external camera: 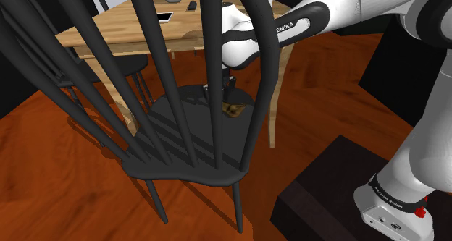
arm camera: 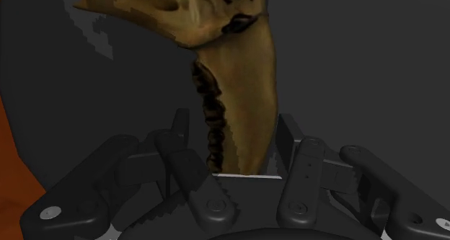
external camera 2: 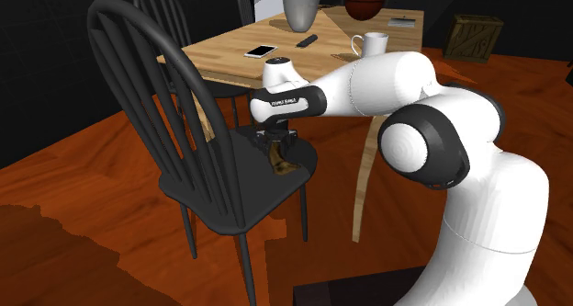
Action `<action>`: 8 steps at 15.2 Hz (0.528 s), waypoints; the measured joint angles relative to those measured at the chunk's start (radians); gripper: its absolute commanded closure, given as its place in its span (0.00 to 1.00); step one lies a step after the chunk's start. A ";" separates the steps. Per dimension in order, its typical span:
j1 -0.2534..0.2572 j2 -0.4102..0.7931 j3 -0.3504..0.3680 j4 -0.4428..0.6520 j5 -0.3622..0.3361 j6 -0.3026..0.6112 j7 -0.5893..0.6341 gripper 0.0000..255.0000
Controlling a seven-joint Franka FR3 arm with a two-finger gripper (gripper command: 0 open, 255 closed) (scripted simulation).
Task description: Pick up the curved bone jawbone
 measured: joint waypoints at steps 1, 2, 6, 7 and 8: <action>0.000 0.000 0.000 0.000 0.000 0.000 0.000 1.00; 0.000 0.000 0.000 -0.001 0.000 0.001 -0.001 1.00; -0.004 -0.017 0.001 0.014 0.008 -0.032 -0.009 1.00; -0.004 -0.021 0.002 0.026 0.009 -0.046 -0.009 1.00; -0.004 -0.021 0.002 0.035 0.011 -0.059 -0.011 1.00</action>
